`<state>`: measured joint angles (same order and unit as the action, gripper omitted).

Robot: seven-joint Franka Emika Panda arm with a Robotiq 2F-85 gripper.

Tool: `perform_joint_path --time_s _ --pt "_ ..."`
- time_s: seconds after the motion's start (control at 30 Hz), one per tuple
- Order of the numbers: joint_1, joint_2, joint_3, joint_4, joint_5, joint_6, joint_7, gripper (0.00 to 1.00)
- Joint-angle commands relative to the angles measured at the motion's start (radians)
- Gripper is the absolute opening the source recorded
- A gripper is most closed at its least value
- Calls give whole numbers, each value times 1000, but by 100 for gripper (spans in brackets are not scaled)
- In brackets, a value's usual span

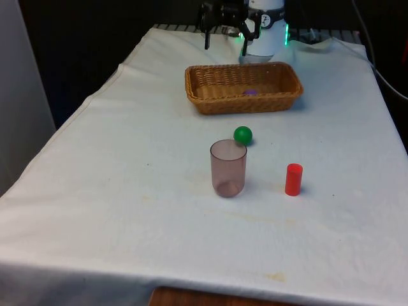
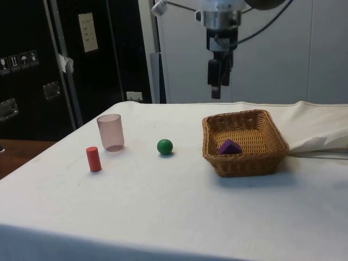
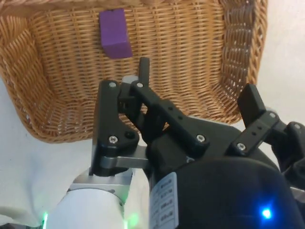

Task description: Pick up the triangular block and place it into the basket.

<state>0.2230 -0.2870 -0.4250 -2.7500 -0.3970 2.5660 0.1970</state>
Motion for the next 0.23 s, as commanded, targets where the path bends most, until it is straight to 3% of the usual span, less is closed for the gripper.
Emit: perform_joint_path --time_s 0.0,0.17,0.2 --pt "11 11 -2 20 19 -18 -11 100" --pt "18 40 1 59 25 -32 -12 100" --pt "7 30 4 51 4 -24 0 100"
